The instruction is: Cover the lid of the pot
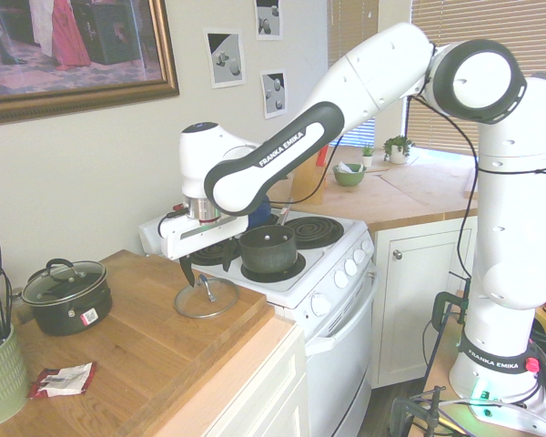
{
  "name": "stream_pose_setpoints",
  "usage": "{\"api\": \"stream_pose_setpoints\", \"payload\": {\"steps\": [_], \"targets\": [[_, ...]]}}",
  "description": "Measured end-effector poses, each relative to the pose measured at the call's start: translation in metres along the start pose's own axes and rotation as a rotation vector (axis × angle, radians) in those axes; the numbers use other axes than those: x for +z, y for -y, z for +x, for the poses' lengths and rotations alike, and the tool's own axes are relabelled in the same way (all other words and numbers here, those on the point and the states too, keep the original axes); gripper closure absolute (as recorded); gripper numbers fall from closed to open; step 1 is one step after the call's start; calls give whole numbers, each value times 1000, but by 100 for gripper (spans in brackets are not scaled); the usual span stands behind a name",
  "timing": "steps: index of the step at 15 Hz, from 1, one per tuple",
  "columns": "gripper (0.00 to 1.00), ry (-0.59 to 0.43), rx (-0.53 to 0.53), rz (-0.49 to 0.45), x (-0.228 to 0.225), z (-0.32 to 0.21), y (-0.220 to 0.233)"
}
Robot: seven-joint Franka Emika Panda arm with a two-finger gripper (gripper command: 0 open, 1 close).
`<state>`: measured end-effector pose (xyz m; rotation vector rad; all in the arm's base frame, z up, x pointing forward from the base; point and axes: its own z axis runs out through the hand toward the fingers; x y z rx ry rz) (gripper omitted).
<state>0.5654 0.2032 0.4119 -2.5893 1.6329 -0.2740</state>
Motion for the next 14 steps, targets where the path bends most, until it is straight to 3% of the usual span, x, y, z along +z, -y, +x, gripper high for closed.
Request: {"api": "stream_pose_setpoints", "payload": {"steps": [6,7,14], "targets": [[0,-46,108,-21,21,16,10],[100,-46,114,-27,25,15,11],[100,-51,152,-46,34,-14,11]]}}
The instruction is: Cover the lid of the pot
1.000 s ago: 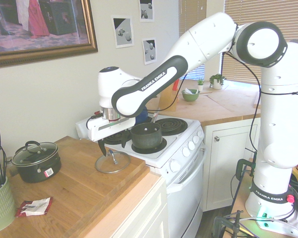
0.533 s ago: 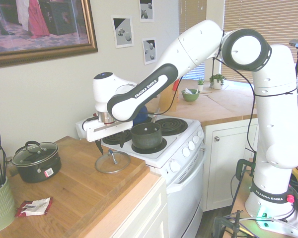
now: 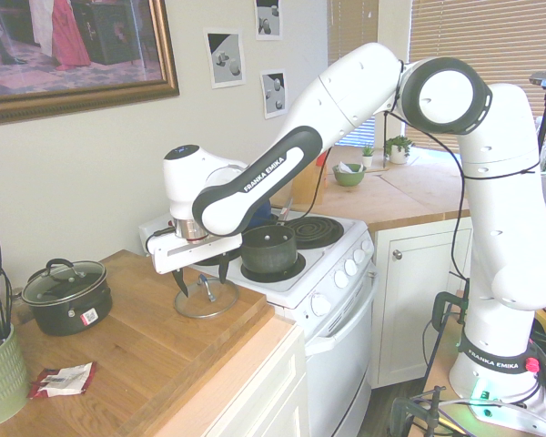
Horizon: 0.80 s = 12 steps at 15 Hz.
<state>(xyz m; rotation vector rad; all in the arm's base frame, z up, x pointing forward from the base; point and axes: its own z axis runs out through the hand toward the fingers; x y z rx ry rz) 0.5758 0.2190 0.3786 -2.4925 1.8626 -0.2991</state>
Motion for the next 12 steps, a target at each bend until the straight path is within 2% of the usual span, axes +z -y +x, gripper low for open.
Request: {"api": "stream_pose_setpoints", "payload": {"steps": [12], "targets": [[100,-30,36,-4,8,2,-4]]}}
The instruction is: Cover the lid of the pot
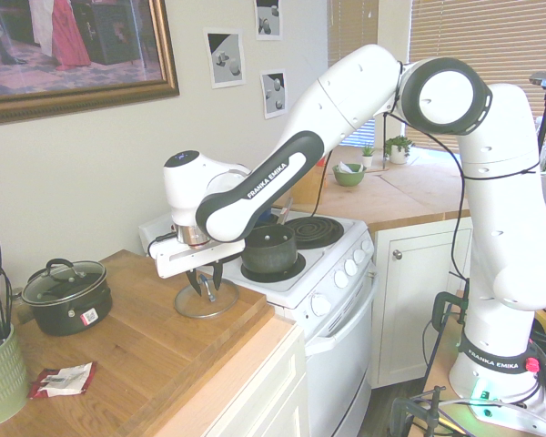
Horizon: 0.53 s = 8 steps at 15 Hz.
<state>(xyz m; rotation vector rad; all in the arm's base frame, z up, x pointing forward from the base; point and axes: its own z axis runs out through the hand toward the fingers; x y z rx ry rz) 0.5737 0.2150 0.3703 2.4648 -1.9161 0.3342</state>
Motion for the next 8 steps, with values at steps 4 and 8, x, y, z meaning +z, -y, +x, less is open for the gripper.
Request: {"api": "stream_pose_setpoints", "payload": {"steps": [4,8], "targets": [[100,-2,9,5,1,6,1],[100,-6,9,8,1,7,2]]}}
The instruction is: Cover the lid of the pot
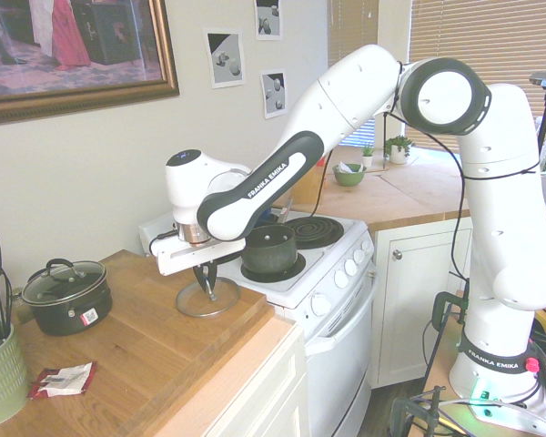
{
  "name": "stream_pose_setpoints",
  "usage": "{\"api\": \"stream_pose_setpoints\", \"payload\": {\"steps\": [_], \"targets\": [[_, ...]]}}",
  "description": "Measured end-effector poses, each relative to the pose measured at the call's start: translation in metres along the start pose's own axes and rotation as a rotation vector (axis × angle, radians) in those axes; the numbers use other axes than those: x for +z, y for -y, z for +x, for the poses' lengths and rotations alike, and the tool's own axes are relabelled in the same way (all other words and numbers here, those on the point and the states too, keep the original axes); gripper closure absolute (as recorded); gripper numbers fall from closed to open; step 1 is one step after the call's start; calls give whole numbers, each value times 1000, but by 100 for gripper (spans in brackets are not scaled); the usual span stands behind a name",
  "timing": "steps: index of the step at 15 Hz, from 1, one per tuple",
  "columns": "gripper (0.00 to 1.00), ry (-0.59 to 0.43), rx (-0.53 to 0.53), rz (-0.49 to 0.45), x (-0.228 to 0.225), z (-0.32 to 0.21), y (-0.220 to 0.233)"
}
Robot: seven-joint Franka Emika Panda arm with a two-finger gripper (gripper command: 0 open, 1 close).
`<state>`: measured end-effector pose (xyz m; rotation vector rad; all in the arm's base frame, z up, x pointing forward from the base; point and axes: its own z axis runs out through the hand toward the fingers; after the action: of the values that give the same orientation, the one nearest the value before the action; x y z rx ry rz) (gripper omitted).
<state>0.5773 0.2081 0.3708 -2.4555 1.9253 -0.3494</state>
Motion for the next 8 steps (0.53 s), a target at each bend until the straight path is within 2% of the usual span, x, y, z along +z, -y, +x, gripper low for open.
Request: {"api": "stream_pose_setpoints", "payload": {"steps": [5,8], "targets": [[100,5,-3,21,-3,0,2],[100,6,-5,80,-34,5,4]]}}
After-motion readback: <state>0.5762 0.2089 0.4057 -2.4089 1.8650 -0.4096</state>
